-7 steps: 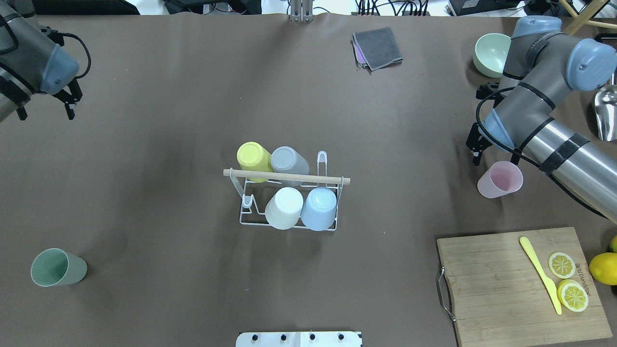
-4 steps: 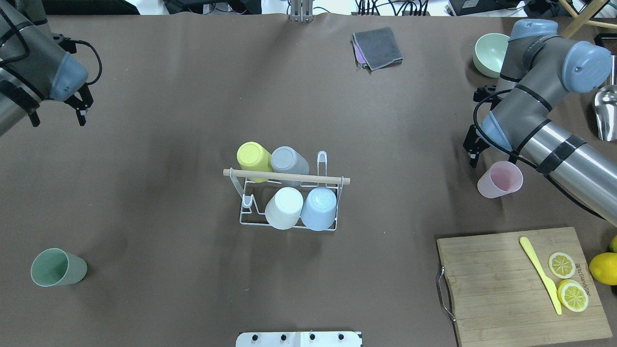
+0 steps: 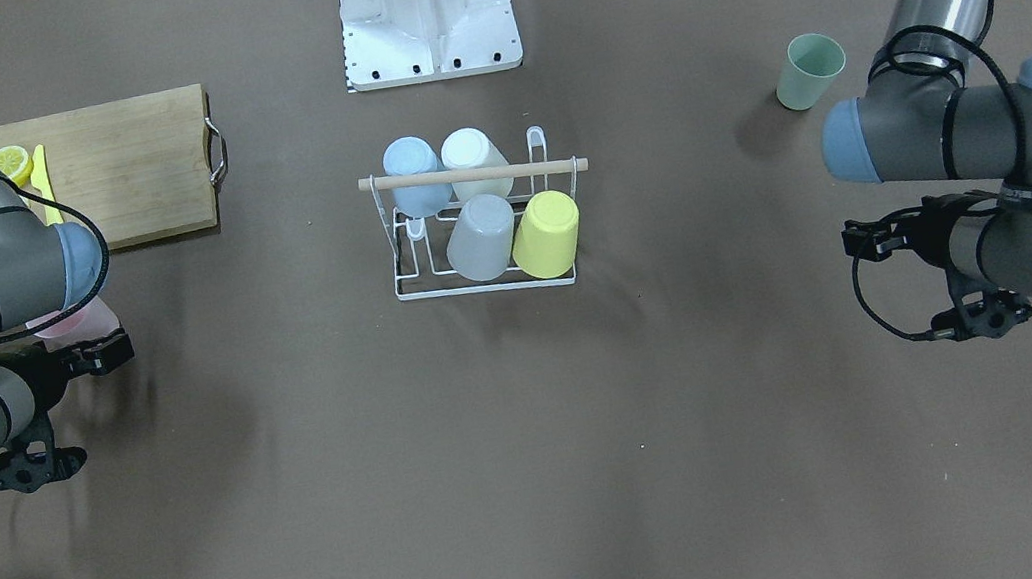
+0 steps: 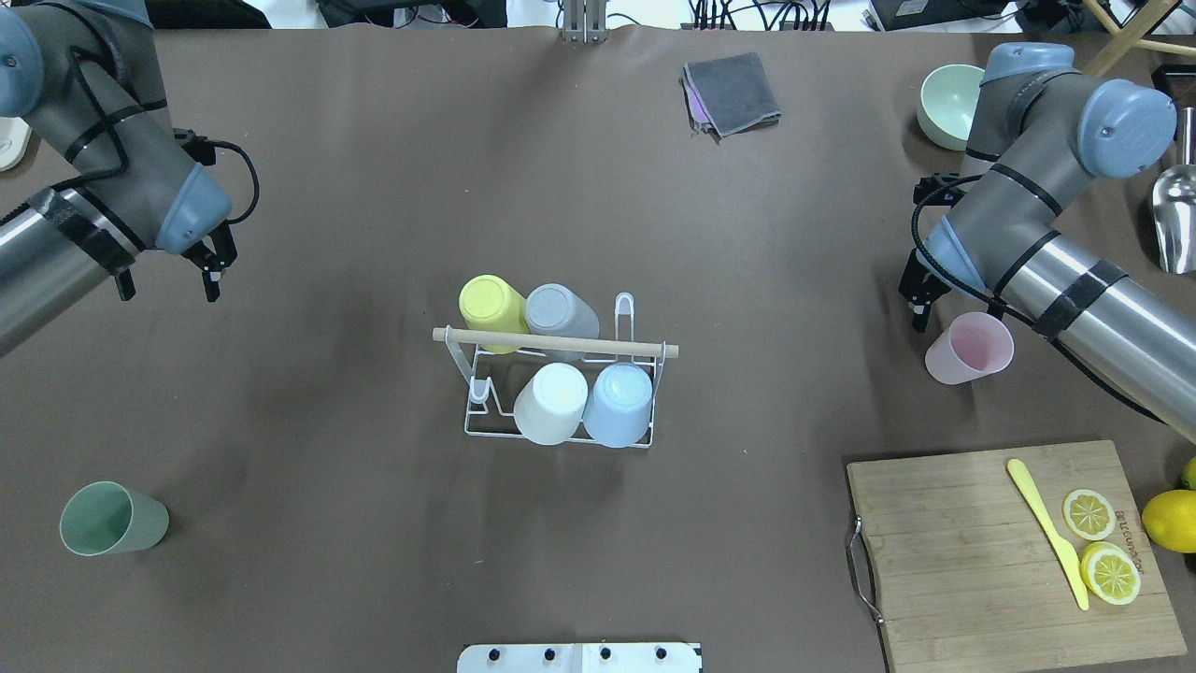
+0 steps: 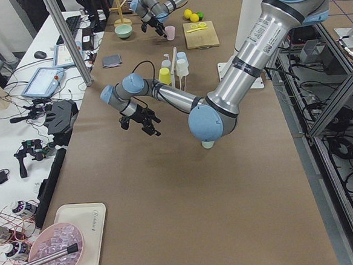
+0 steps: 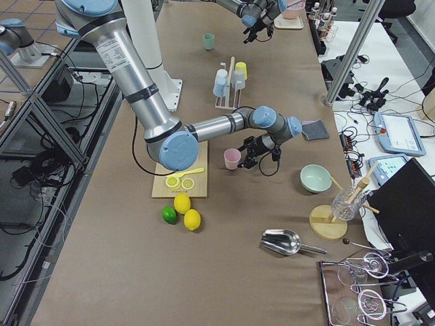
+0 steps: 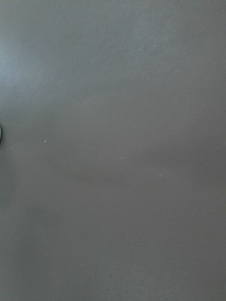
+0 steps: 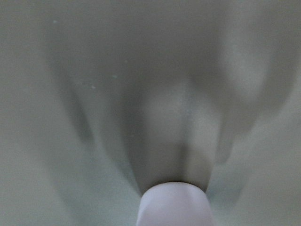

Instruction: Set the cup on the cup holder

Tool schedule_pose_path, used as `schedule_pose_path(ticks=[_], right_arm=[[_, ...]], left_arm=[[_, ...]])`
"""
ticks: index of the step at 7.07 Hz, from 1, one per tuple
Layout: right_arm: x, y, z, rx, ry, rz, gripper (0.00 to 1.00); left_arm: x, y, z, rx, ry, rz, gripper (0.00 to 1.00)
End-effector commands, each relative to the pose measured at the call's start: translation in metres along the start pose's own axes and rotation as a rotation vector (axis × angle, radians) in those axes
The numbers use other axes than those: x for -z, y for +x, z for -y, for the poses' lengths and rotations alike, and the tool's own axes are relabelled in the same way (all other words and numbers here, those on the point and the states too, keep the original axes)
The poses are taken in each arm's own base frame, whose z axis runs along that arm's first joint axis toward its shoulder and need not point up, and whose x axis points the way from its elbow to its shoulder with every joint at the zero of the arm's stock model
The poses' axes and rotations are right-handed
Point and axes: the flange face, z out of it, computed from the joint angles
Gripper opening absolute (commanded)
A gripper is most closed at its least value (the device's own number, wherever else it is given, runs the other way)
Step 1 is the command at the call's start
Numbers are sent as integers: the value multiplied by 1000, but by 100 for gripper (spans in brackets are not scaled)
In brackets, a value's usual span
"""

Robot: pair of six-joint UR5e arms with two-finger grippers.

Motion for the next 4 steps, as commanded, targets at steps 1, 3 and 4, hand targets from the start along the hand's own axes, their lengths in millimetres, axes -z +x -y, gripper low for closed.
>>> schedule_pose_path(ticks=[1,3,4], right_arm=[[-5,9,3,2,-13,0,99],[-16,16,9,-22,-37,0,98],[-17,16,9,-23,-39,-1,98]], left_arm=[[-38,8,-13,-19,-45,34,98],[-69,0,-29,-40,-64,54,98],[-83,-1,-34,-49,-77,67,98]])
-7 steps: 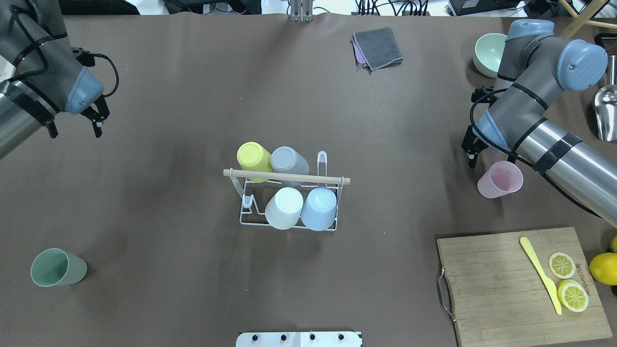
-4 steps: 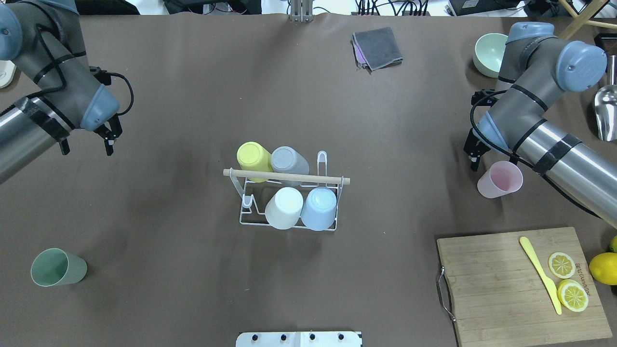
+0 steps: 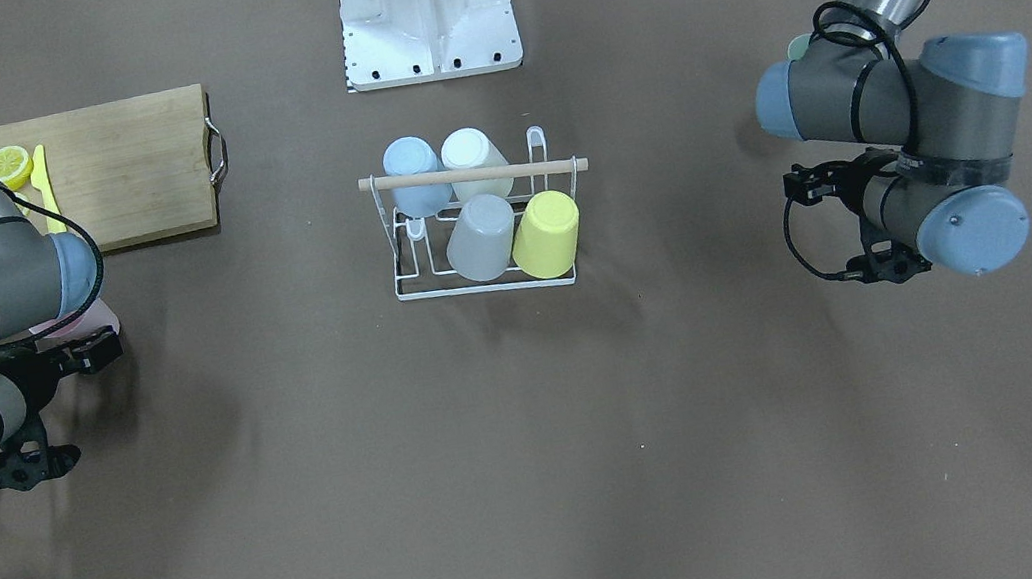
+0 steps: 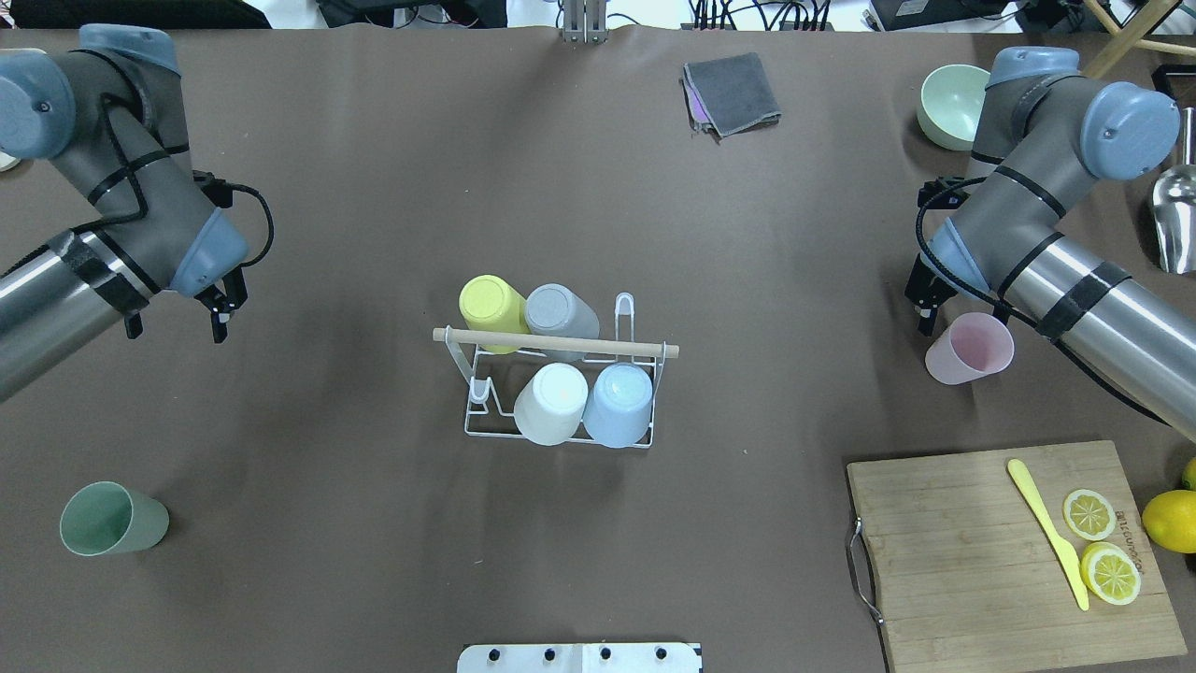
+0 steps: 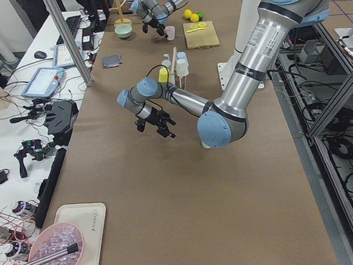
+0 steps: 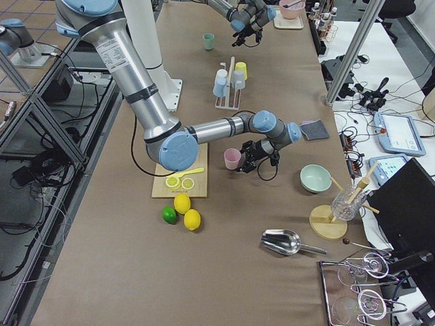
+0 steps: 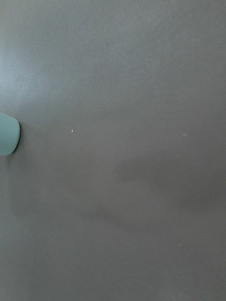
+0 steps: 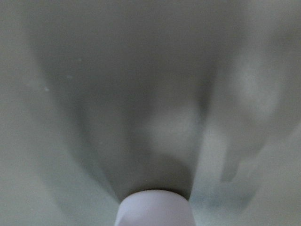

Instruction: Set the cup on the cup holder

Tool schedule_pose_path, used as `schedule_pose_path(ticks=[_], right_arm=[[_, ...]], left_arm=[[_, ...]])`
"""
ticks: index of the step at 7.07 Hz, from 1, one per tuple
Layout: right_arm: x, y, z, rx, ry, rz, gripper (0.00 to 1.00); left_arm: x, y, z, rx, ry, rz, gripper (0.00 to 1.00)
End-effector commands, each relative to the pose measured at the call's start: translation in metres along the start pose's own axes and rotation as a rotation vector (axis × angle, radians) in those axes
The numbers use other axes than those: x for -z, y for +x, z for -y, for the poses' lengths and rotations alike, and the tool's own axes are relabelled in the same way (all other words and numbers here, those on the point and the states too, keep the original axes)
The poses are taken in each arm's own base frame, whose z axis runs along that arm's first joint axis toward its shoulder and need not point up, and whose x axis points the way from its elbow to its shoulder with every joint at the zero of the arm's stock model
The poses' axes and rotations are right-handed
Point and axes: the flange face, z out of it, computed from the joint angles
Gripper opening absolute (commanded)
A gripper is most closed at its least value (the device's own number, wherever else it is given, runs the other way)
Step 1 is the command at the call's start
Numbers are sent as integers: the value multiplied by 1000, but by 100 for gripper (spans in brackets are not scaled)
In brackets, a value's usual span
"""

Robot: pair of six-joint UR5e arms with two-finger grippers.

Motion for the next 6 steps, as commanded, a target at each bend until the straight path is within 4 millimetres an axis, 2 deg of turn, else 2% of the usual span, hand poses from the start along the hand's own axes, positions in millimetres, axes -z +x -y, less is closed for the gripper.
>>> schedule_pose_path(ticks=[1,3,6], right_arm=[[-4,-1,2,-2,-8,-2,98],[-6,-9,3,6,-12,-2,98],[-13,-14,1,-2,-32,-1,97]], left_arm=[[-25,3,-8,-17,-23,23,98],[-37,12,-9,-26,-38,36,98],[-58,-1,-23,-38,-49,49,98]])
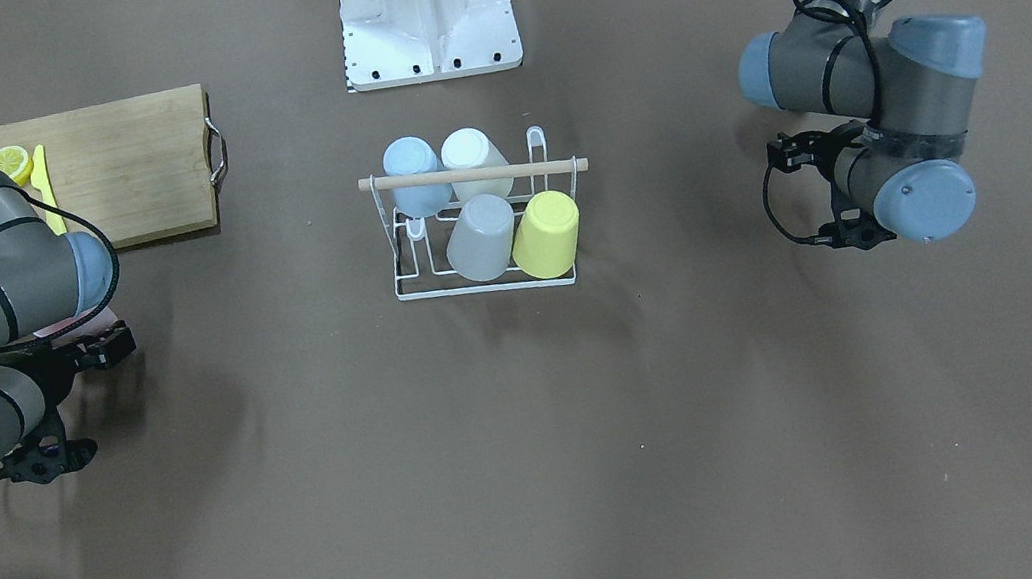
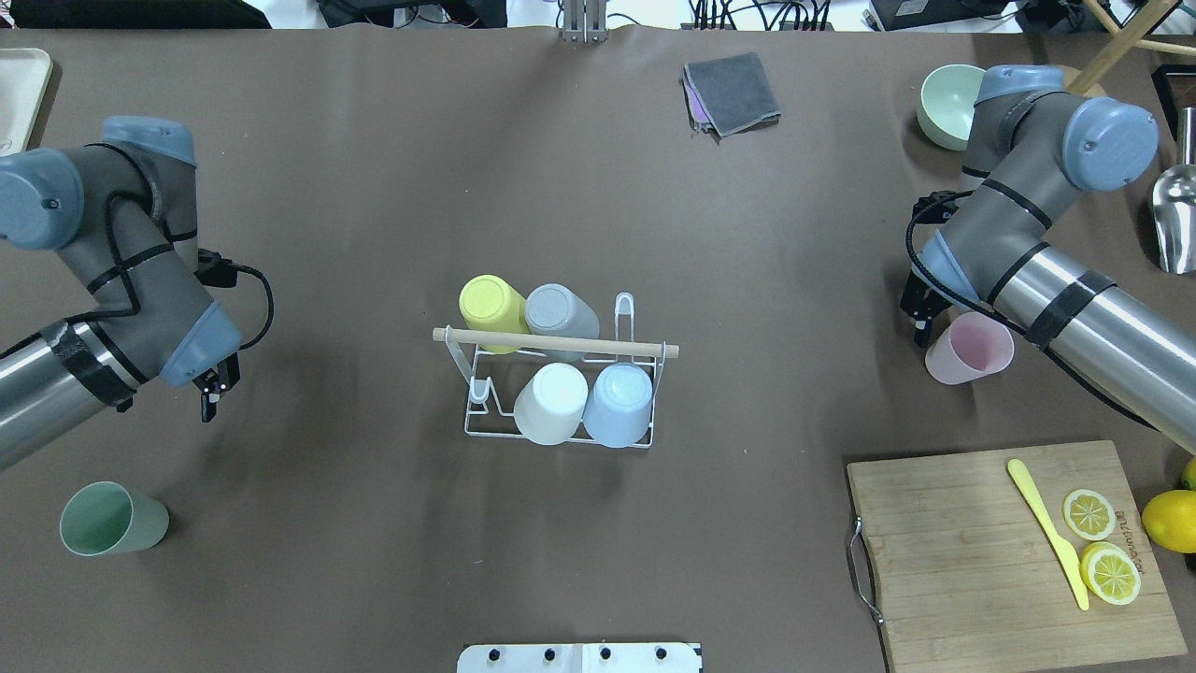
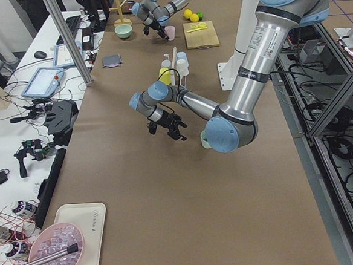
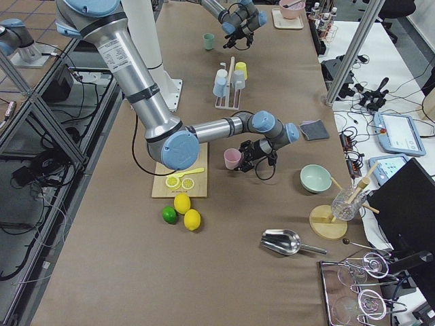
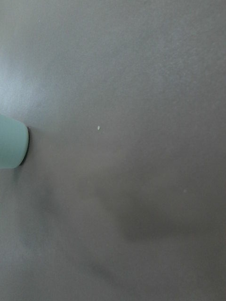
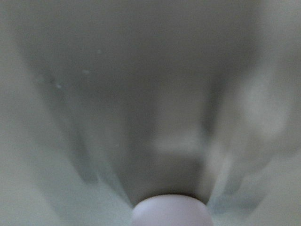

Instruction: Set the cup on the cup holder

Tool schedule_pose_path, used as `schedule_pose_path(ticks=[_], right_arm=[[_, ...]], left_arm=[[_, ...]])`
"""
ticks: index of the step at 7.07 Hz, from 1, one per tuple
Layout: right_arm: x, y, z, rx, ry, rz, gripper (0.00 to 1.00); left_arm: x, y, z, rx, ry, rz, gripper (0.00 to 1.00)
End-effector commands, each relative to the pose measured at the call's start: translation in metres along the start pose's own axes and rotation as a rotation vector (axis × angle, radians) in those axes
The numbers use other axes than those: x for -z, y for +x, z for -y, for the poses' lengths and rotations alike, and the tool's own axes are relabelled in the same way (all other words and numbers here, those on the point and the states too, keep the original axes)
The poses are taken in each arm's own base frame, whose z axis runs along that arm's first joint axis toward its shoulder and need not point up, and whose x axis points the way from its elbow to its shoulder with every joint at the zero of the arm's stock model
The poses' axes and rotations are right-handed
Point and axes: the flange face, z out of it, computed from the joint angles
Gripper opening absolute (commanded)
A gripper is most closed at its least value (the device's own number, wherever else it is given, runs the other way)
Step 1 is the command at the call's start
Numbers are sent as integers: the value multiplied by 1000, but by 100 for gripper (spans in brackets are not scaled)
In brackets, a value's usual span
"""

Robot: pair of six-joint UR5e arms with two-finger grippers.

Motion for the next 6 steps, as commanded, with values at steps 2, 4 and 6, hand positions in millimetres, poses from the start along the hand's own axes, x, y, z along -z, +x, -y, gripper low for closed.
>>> schedule_pose_path(ticks=[2,4,6], right_arm=[[-1,-2,-2,-15,-15,-1,94],[-3,1,-3,-30,-27,0,86],[-12,4,-3,-37,-43,-1,81]], left_arm=[[-22,-2,-7,-10,-22,16,98],[-44,7,-9,-28,-49,46,98],[-65,14,-17,-37,-83,82,98]])
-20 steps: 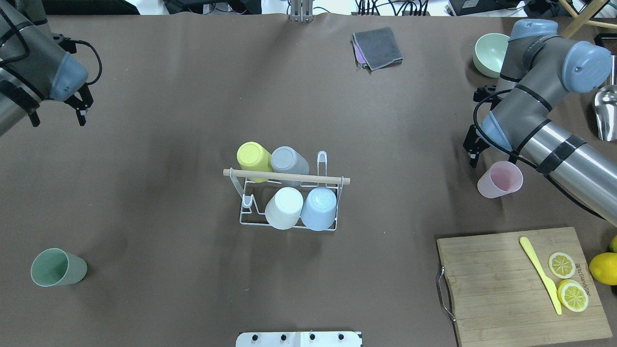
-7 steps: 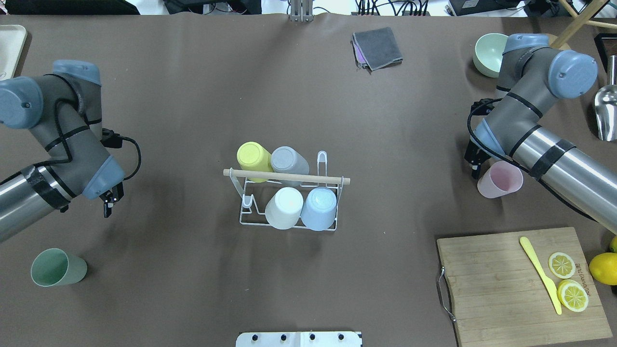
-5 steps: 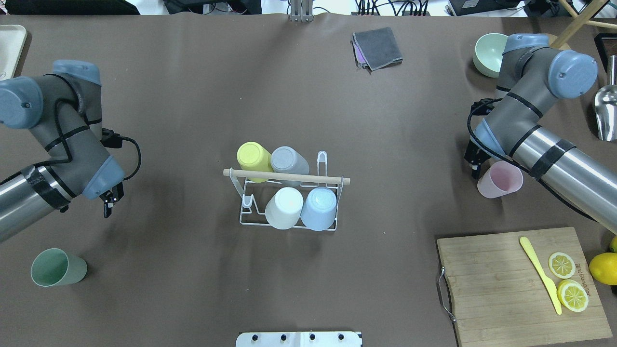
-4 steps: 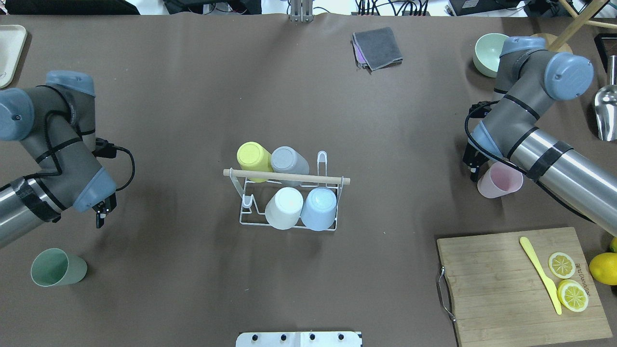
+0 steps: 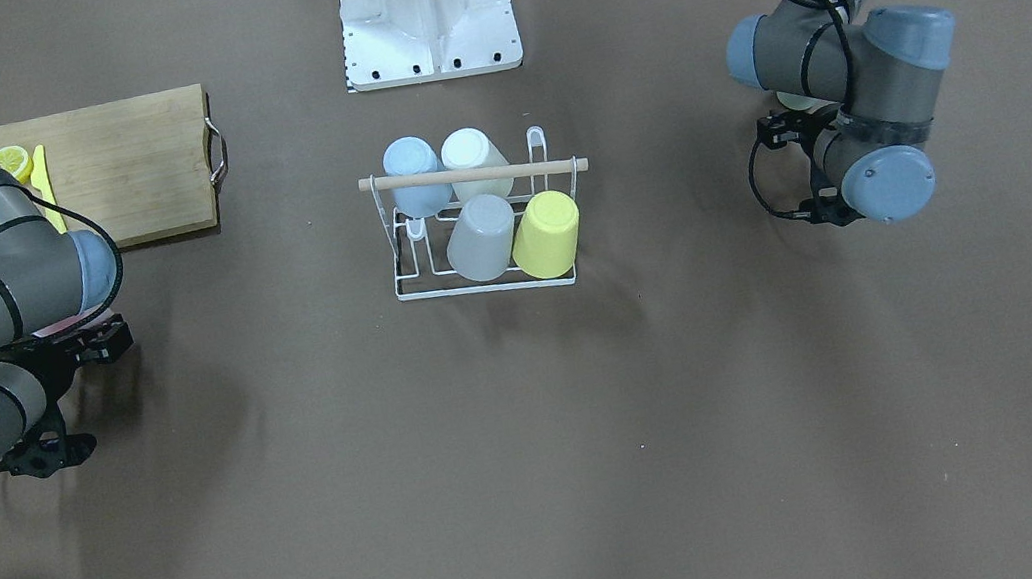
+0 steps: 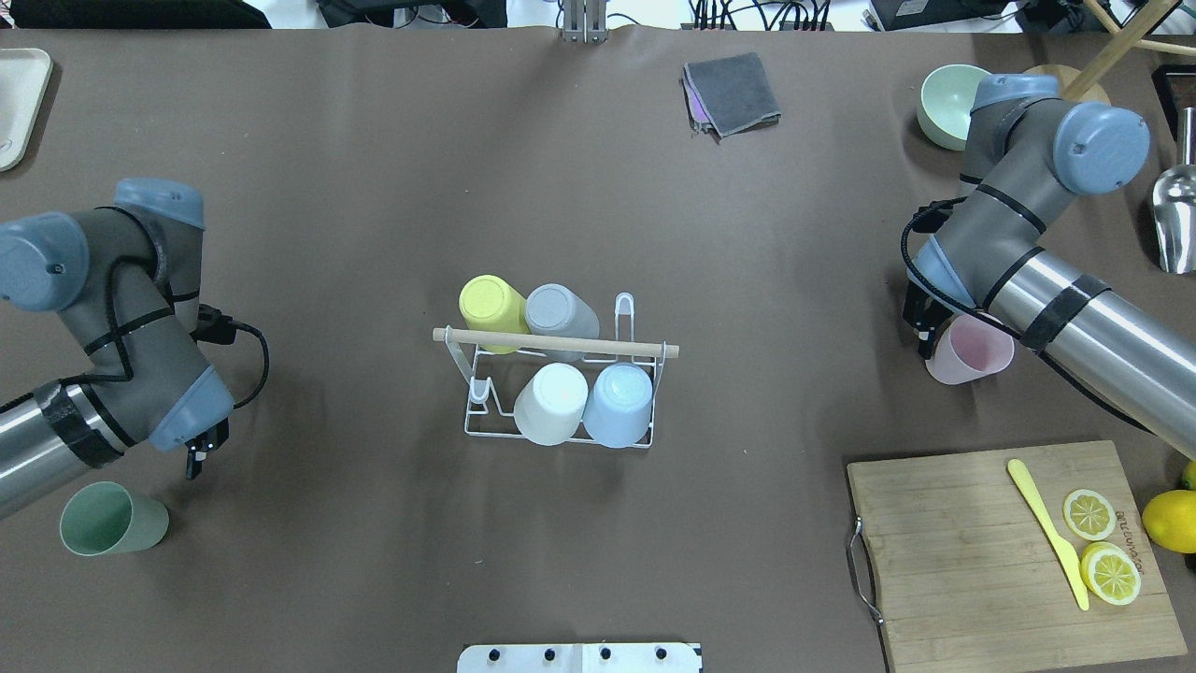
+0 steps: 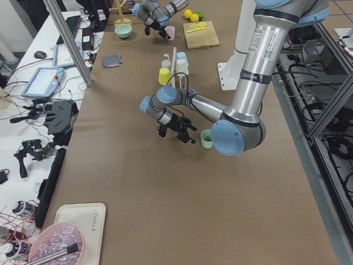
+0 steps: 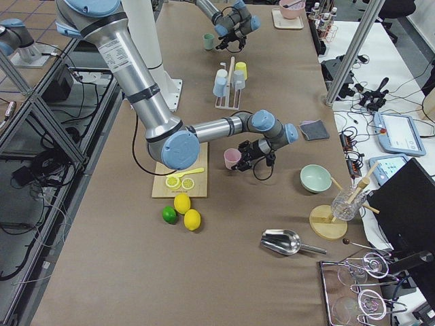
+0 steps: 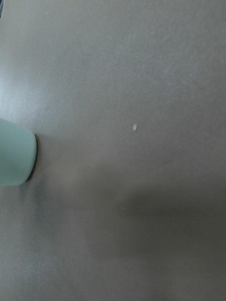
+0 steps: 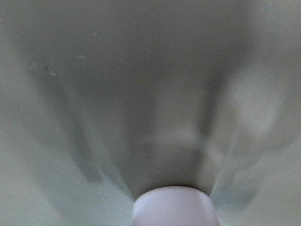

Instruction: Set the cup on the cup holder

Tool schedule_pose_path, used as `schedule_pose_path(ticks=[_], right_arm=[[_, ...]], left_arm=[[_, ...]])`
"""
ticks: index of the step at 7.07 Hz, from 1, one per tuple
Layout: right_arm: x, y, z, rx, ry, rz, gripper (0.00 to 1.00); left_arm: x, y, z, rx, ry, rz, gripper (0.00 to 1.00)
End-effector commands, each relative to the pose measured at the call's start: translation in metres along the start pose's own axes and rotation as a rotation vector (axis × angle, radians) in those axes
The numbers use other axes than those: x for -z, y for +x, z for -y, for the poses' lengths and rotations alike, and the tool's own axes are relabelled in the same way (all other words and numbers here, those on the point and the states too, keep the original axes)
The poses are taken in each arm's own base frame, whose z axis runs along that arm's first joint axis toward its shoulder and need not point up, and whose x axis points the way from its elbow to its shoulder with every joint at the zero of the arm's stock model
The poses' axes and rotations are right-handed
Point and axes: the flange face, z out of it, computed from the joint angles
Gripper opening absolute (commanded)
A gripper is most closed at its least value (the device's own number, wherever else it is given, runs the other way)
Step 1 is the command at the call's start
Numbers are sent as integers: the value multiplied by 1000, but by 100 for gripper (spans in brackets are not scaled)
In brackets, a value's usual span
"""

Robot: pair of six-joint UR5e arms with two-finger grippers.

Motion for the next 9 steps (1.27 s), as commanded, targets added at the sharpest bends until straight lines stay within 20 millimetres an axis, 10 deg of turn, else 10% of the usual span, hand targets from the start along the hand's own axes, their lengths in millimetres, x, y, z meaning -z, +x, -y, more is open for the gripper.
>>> schedule_pose_path(ticks=[1,5,9], right_arm=[[-10,-2,1,3,-16,16,74],[-4,-1,-2,-7,-15,25,32],[84,55,-20,122,129,90,11]], left_arm=[[-20,5,-11,-12,-26,27,98],[-31,-3,-22,-9,-39,30,98],[-65,-9,-14,-16,-72,52,97]])
